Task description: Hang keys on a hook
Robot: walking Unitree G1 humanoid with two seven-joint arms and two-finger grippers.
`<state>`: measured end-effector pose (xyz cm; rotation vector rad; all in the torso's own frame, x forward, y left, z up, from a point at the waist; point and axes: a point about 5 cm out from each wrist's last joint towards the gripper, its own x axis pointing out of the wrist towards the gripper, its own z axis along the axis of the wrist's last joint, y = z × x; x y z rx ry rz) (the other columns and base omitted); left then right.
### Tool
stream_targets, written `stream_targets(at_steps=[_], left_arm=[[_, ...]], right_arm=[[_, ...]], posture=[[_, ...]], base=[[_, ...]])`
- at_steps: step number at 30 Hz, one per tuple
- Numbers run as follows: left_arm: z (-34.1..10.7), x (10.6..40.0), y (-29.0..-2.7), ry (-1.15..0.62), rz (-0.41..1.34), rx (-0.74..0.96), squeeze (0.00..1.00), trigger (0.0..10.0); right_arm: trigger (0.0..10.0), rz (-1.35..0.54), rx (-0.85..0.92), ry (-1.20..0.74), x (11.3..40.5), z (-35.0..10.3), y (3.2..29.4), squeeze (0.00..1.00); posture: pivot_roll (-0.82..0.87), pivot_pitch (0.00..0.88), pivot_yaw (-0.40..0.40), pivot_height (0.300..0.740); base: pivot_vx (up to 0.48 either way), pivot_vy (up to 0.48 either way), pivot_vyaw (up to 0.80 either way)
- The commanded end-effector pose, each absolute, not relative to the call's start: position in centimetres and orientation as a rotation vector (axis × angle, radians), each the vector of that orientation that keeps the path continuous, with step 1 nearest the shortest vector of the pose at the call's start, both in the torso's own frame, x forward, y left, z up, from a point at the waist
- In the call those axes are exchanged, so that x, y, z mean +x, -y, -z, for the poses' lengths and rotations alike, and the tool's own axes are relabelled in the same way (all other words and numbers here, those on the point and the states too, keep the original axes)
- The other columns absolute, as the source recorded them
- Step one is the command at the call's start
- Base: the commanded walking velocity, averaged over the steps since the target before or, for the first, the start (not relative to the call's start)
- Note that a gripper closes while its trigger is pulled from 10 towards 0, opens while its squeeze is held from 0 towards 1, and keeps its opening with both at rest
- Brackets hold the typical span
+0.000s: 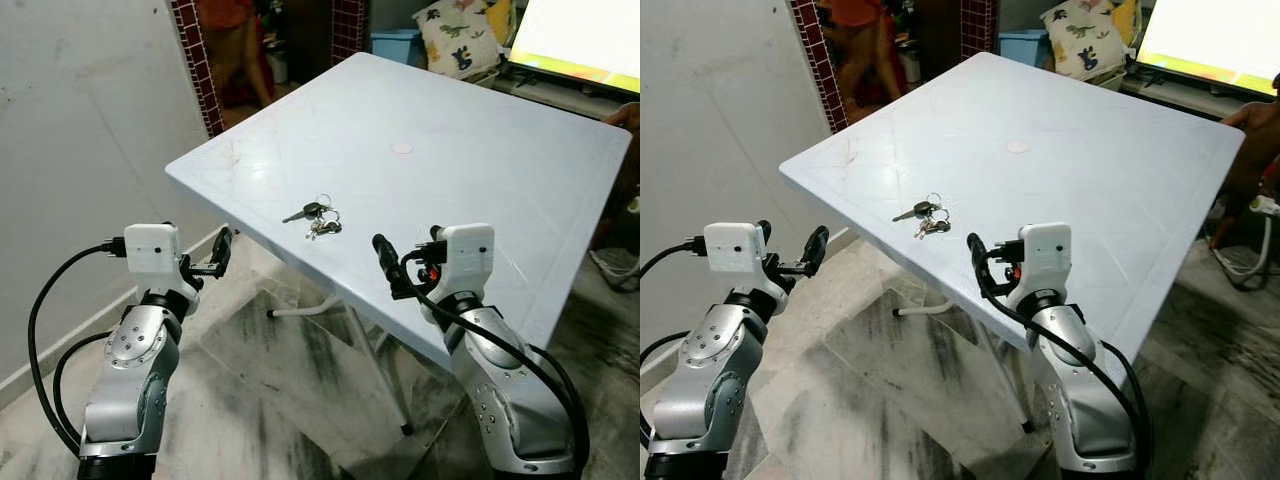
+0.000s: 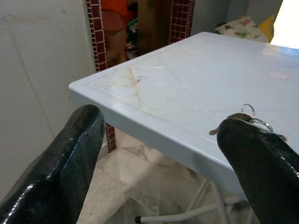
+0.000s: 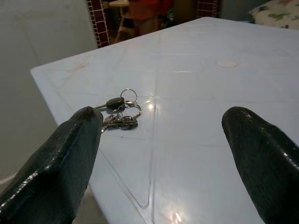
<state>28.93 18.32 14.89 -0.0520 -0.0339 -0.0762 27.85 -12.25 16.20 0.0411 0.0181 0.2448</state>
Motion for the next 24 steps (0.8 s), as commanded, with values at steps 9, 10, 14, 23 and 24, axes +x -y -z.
stream_targets(at_steps=[9, 10, 14, 23, 24], left_arm=[[-14.4, 28.1, -17.1, 0.04, 0.108, -0.063, 0.0, 10.0], [-14.4, 28.0, -17.0, 0.041, 0.108, -0.062, 0.0, 10.0], [-14.3, 27.9, -16.9, 0.039, 0.112, -0.068, 0.0, 10.0], [-14.4, 27.9, -16.9, 0.041, 0.096, -0.075, 0.0, 10.0], [-14.4, 27.9, -16.8, 0.044, 0.097, -0.078, 0.0, 10.0]], right_arm=[[10.0, -0.282, 0.025, -0.001, 27.4, -16.5, 11.9, 0.0], [10.0, -0.283, 0.024, -0.001, 27.4, -16.5, 11.9, 0.0], [10.0, -0.294, 0.02, 0.003, 27.4, -16.5, 11.7, 0.0], [10.0, -0.316, 0.012, 0.004, 27.3, -16.4, 11.4, 0.0], [10.0, -0.316, 0.012, 0.004, 27.3, -16.4, 11.4, 0.0]], posture=[[-0.03, 0.048, 0.043, 0.74], [-0.03, 0.048, 0.043, 0.74], [-0.03, 0.046, 0.04, 0.74], [-0.02, 0.041, 0.041, 0.74], [-0.02, 0.041, 0.041, 0.74]], base=[[0.34, 0.0, 0.0], [0.345, 0.0, 0.0], [0.349, 0.0, 0.0], [0.334, 0.0, 0.0], [0.247, 0.0, 0.0]])
